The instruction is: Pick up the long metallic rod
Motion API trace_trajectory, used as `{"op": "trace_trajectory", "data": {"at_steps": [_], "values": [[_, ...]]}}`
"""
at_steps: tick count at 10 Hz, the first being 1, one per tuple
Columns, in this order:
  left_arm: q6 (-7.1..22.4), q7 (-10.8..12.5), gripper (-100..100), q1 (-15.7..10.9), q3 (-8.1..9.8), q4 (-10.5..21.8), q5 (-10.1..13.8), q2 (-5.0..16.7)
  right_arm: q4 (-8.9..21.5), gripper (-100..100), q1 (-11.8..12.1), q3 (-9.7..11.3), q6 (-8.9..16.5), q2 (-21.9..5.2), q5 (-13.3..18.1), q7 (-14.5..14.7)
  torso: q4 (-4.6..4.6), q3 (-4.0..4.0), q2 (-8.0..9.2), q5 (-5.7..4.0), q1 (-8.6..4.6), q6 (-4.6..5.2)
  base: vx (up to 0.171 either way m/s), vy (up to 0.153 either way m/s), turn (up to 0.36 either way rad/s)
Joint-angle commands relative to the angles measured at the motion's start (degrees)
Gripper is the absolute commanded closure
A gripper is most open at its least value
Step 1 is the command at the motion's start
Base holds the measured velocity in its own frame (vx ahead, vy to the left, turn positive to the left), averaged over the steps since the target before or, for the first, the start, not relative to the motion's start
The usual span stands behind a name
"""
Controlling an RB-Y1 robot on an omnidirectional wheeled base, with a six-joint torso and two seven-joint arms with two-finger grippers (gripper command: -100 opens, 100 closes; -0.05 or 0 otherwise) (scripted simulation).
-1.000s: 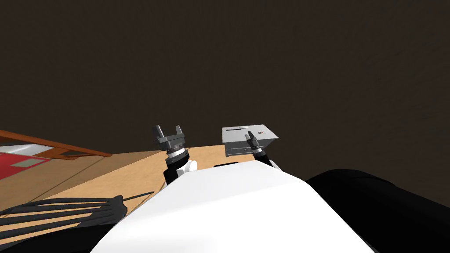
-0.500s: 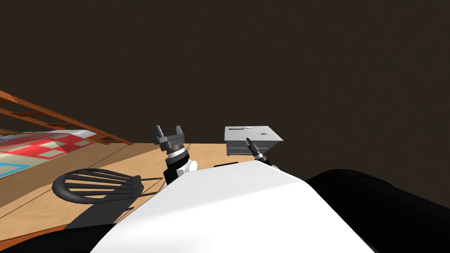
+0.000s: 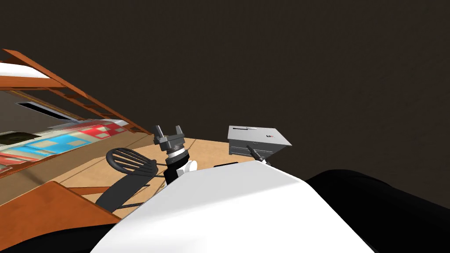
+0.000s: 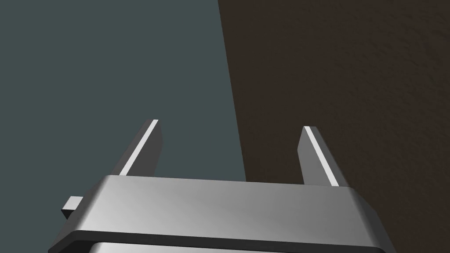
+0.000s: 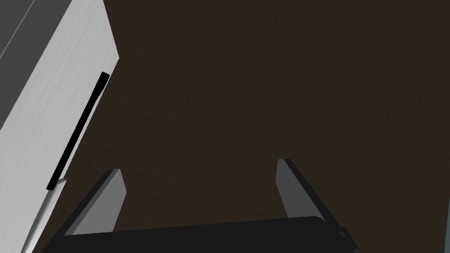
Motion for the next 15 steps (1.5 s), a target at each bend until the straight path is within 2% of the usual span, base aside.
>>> {"op": "trace_trajectory", "data": {"at_steps": [1, 2, 4, 5, 6, 7, 9, 10, 11, 12, 13, 14, 15], "values": [[0.0, 0.0, 0, 0.0, 0.00, 0.0, 0.0, 0.0, 2.9, -100, 0.6, 1.0, -1.2, -1.2, 0.3, 1.2, 0.00, 0.00, 0.00, 0.00, 0.00, 0.00, -0.047, -0.015, 0.145], [0.0, 0.0, 0, 0.0, 0.01, 0.0, 0.0, 0.0, 4.7, -100, 1.6, 2.6, -2.2, -3.7, 0.3, 2.8, -0.01, -0.03, -0.06, -0.01, 0.00, 0.06, -0.052, -0.008, 0.349], [0.0, 0.0, 0, 0.0, 0.01, 0.0, 0.0, 0.0, 6.7, -100, 1.6, 2.6, -2.2, -4.0, 0.3, 2.8, -0.01, -0.03, -0.07, 0.00, 0.00, 0.06, -0.031, -0.010, 0.058], [0.0, 0.0, 0, 0.0, 0.01, 0.0, 0.0, 0.0, 8.3, -100, 2.6, 4.2, -3.2, -6.7, 0.3, 4.3, -0.03, -0.08, -0.15, -0.01, 0.02, 0.08, -0.025, 0.003, 0.294], [0.0, 0.0, 0, 0.0, 0.00, 0.0, 0.0, 0.0, 10.2, -100, 2.6, 4.2, -3.2, -6.7, 0.3, 4.3, -0.03, -0.09, -0.16, 0.00, 0.03, 0.01, -0.029, -0.007, 0.233], [0.0, 0.0, 0, 0.0, 0.01, 0.0, 0.0, 0.0, 11.6, -100, 3.4, 5.9, -4.1, -9.3, 0.2, 5.9, -0.03, -0.09, -0.16, 0.00, 0.01, 0.05, -0.037, -0.009, 0.332], [0.0, 0.0, 0, 0.0, 0.01, 0.0, 0.0, 0.0, 13.7, -100, 3.4, 5.9, -4.1, -9.4, 0.2, 5.9, -0.02, -0.08, -0.14, -0.01, -0.02, 0.06, -0.024, -0.010, 0.091], [0.0, 0.0, 0, 0.0, 0.01, 0.0, 0.0, 0.0, 15.8, -100, 4.2, 7.8, -5.0, -12.1, 0.0, 7.3, -0.03, -0.10, -0.19, -0.01, 0.01, 0.08, -0.022, 0.002, 0.349], [0.0, 0.0, 0, 0.0, 0.00, 0.0, 0.0, 0.0, 17.1, -100, 4.2, 7.8, -5.0, -12.1, 0.0, 7.3, -0.03, -0.10, -0.18, 0.00, 0.02, 0.01, -0.020, -0.008, 0.221], [0.0, 0.0, 0, 0.0, 0.01, 0.0, 0.0, 0.0, 18.9, -100, 4.8, 9.7, -5.7, -14.4, -0.2, 8.8, -0.03, -0.11, -0.20, -0.01, -0.01, 0.06, -0.018, 0.001, 0.378], [0.0, 0.0, 0, 0.0, 0.01, 0.0, 0.0, 0.0, 20.1, -100, 4.8, 9.7, -5.7, -14.7, -0.2, 8.8, -0.04, -0.11, -0.21, 0.00, 0.00, 0.01, -0.013, -0.010, 0.163], [0.0, 0.0, 0, 0.0, 0.02, 0.0, 0.0, 0.0, 22.3, -100, 5.3, 11.7, -6.3, -17.0, -0.5, 10.2, -0.04, -0.12, -0.22, -0.01, -0.02, 0.08, -0.012, -0.002, 0.337], [0.0, 0.0, 0, 0.0, 0.01, 0.0, 0.0, 0.0, 24.0, -100, 5.3, 11.7, -6.3, -17.2, -0.5, 10.2, -0.04, -0.13, -0.24, 0.00, -0.02, 0.01, -0.007, -0.008, 0.210]]}}
